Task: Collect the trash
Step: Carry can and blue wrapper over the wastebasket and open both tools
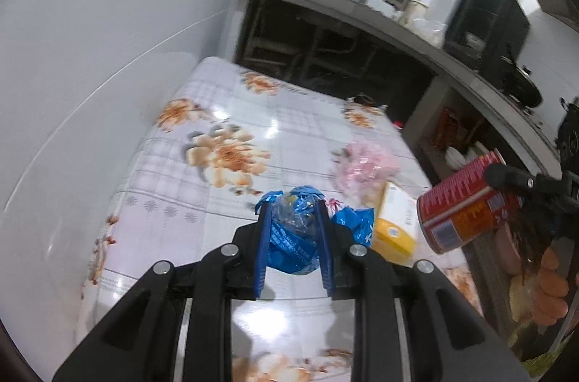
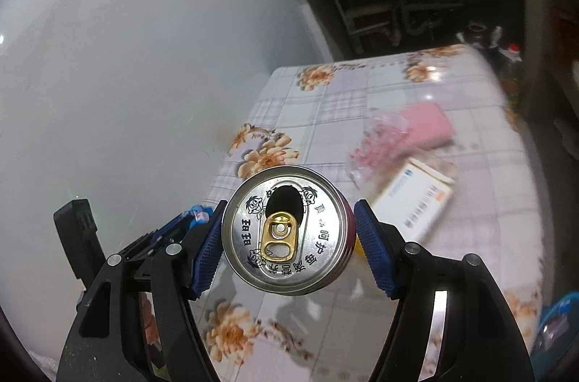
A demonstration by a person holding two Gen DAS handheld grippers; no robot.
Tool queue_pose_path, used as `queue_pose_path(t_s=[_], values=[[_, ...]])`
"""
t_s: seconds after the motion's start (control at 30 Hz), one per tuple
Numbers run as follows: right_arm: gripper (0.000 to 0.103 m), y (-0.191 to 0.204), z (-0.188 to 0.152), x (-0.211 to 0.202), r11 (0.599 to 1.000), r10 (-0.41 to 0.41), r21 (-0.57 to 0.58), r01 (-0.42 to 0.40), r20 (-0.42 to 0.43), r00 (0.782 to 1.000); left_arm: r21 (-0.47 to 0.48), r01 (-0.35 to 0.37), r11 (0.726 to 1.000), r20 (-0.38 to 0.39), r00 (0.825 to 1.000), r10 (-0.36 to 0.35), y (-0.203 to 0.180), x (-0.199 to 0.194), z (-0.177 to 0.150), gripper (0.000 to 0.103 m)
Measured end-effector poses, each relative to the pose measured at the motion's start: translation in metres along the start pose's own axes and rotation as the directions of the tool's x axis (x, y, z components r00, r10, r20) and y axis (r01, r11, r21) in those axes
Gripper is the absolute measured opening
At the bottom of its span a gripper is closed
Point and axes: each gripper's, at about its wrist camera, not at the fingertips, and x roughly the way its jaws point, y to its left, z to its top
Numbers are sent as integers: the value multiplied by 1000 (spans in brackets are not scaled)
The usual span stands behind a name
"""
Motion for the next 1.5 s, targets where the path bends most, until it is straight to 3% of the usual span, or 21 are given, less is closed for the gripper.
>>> queue_pose_path(t_s=[0.13, 0.3, 0.47, 0.53, 0.6, 0.7, 0.73, 0.8, 0.83, 0.97, 1.03, 1.13, 1.23, 1.37, 1.43, 1.5], values=[[65, -18, -23, -42, 999, -26, 38, 24, 58, 998, 57, 70, 996, -1, 998, -70, -34, -5, -1, 22], [65, -56, -60, -98, 988, -104, 126, 88, 129, 986, 152, 189, 970, -37, 982, -186, -97, -5, -10, 22], [65, -112, -114, -157, 938, -248, 287, 193, 167, 954, 247, 349, 904, -128, 936, -327, -180, 2, -29, 22], [65, -136, -136, -181, 902, -316, 361, 238, 172, 933, 269, 426, 864, -190, 903, -386, -217, 8, -39, 22], [65, -164, -161, -210, 844, -410, 445, 300, 173, 895, 286, 481, 829, -246, 873, -422, -250, 13, -49, 23], [65, -206, -201, -252, 728, -546, 571, 381, 147, 825, 322, 556, 766, -344, 823, -452, -307, 25, -69, 23], [65, -215, -210, -261, 699, -571, 598, 392, 137, 809, 335, 584, 739, -386, 801, -458, -331, 31, -78, 23], [65, -243, -237, -279, 622, -619, 670, 404, 106, 778, 356, 610, 708, -440, 778, -449, -362, 40, -93, 23], [65, -256, -249, -283, 593, -623, 704, 391, 94, 776, 367, 634, 681, -477, 757, -447, -385, 46, -104, 23], [65, -299, -283, -276, 522, -602, 782, 341, 55, 796, 391, 670, 631, -596, 707, -381, -449, 77, -148, 23], [65, -319, -296, -264, 477, -599, 808, 346, 11, 800, 407, 673, 617, -638, 693, -335, -474, 96, -172, 23], [65, -346, -314, -248, 436, -573, 840, 323, -18, 819, 420, 675, 606, -686, 674, -275, -505, 125, -203, 23], [65, -371, -324, -236, 397, -567, 857, 328, -52, 822, 425, 678, 599, -722, 653, -228, -534, 152, -226, 23], [65, -400, -334, -221, 365, -573, 865, 346, -84, 815, 443, 674, 591, -737, 649, -187, -568, 180, -249, 30], [65, -408, -341, -219, 343, -572, 869, 356, -107, 813, 445, 674, 589, -744, 645, -177, -579, 191, -256, 55], [65, -415, -343, -213, 330, -568, 870, 365, -125, 814, 457, 652, 605, -728, 665, -166, -583, 196, -256, 61]])
